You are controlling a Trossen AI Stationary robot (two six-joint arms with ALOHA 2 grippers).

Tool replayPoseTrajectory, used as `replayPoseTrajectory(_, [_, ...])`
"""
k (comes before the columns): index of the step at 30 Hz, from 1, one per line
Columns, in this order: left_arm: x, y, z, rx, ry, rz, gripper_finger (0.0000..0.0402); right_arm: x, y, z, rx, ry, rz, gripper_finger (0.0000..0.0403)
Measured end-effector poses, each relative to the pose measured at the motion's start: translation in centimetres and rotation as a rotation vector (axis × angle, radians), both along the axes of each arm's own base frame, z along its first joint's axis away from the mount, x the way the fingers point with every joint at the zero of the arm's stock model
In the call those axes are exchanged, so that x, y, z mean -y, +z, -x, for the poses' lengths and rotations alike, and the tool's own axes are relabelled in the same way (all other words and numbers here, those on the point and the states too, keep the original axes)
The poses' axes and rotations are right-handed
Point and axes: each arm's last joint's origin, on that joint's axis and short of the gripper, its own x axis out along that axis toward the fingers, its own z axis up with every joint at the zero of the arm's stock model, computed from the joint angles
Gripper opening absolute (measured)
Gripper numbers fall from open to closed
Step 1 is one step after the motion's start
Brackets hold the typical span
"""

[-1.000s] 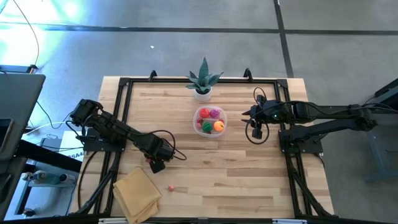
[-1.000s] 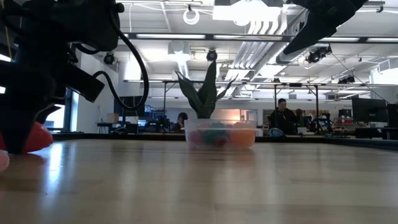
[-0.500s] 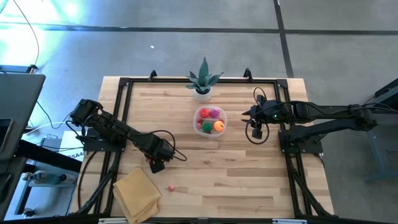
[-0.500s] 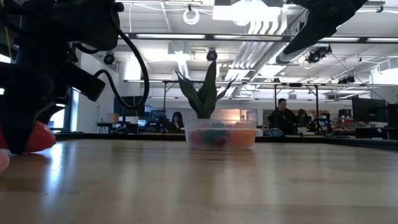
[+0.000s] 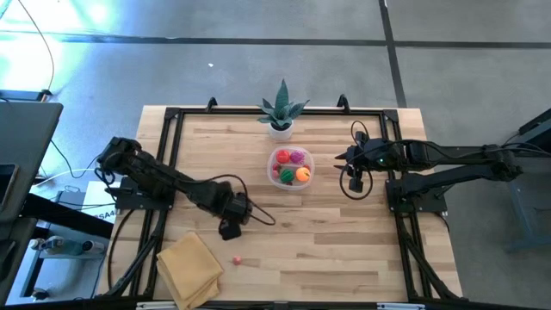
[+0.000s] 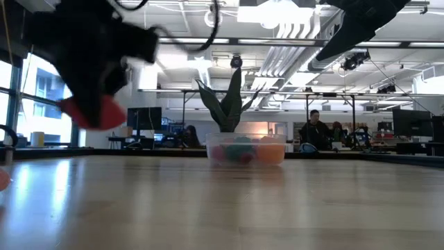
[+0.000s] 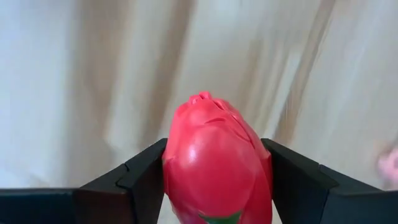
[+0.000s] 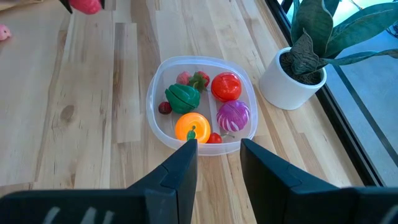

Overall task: Pick and placing Produce into tupperware
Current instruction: Put the red dragon fruit into the transparent container

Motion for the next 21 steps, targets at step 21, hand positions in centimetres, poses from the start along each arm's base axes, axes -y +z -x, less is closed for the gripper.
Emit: replayPoseTrajectory(21, [-16.4, 10.5, -6.5, 0.566, 0.007, -0.18, 0.0229, 0.0, 0.0, 0.0, 0.0, 0.0, 0.0, 0.0113])
